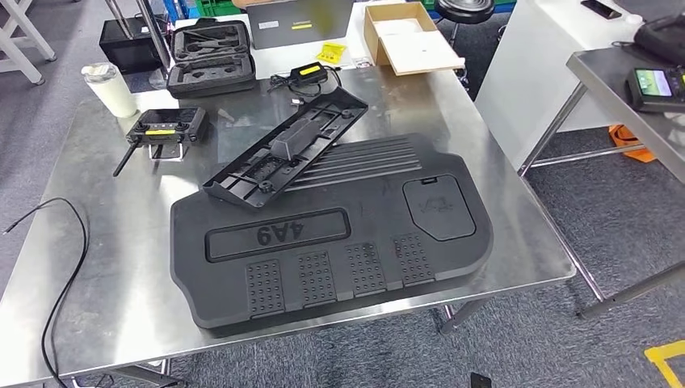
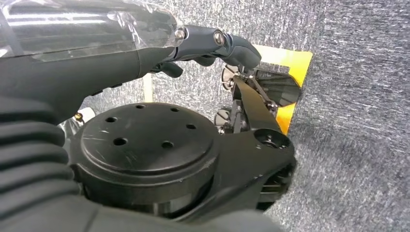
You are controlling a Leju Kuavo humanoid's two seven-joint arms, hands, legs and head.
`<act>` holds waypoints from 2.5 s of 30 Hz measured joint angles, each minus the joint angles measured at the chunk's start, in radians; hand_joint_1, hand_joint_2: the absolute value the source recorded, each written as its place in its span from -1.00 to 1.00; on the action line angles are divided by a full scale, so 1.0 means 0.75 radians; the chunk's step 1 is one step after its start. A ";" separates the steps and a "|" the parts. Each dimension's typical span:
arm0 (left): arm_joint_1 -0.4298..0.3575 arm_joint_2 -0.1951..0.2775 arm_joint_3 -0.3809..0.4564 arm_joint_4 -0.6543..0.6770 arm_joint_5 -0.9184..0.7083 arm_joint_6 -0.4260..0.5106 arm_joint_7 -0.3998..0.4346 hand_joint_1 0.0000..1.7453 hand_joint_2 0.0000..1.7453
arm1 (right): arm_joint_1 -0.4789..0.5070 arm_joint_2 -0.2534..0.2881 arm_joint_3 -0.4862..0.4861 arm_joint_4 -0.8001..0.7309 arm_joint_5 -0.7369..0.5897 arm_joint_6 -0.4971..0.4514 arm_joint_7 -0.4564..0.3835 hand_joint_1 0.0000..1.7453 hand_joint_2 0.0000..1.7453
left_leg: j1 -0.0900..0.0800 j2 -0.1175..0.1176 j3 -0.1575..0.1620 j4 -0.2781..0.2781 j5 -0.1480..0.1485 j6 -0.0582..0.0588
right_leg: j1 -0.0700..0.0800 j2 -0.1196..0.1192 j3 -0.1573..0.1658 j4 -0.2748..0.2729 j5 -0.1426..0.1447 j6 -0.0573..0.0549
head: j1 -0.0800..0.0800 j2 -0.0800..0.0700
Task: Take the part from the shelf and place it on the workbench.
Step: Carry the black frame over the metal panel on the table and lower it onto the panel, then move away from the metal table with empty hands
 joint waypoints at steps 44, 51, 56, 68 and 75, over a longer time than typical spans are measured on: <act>-0.012 0.001 -0.067 -0.031 0.032 0.016 0.003 -1.00 1.00 | -0.002 -0.019 0.203 0.025 -0.084 -0.049 0.026 -1.00 -1.00 | -0.005 0.018 -0.047 0.059 0.001 -0.035 | 0.001 -0.001 0.049 -0.025 0.005 -0.011 | 0.014 0.000; -0.011 0.002 -0.087 -0.033 0.037 0.017 0.006 -1.00 1.00 | -0.001 -0.021 0.227 0.026 -0.094 -0.059 0.027 -1.00 -1.00 | 0.006 0.013 -0.170 0.419 -0.239 -0.076 | -0.003 -0.009 -0.013 -0.034 0.058 -0.059 | -0.017 0.000; -0.015 0.002 -0.096 -0.039 0.039 0.018 0.009 -1.00 1.00 | -0.001 -0.020 0.236 0.027 -0.099 -0.062 0.027 -1.00 -1.00 | -0.002 0.014 0.057 0.102 -0.113 -0.046 | 0.003 -0.011 -0.048 -0.024 0.085 -0.047 | -0.017 0.000; -0.019 -0.001 -0.100 -0.052 0.039 0.018 0.009 -1.00 1.00 | 0.001 -0.021 0.261 0.028 -0.100 -0.062 0.027 -1.00 -1.00 | -0.001 0.028 0.001 0.000 -0.007 0.003 | -0.009 -0.008 -0.147 0.324 -0.116 0.025 | 0.009 0.000; -0.021 -0.001 -0.102 -0.058 0.039 0.018 0.010 -1.00 1.00 | -0.003 -0.022 0.263 0.028 -0.099 -0.061 0.027 -1.00 -1.00 | -0.005 0.025 -0.052 0.060 0.006 -0.033 | -0.007 -0.003 0.072 -0.037 -0.008 -0.002 | 0.012 0.000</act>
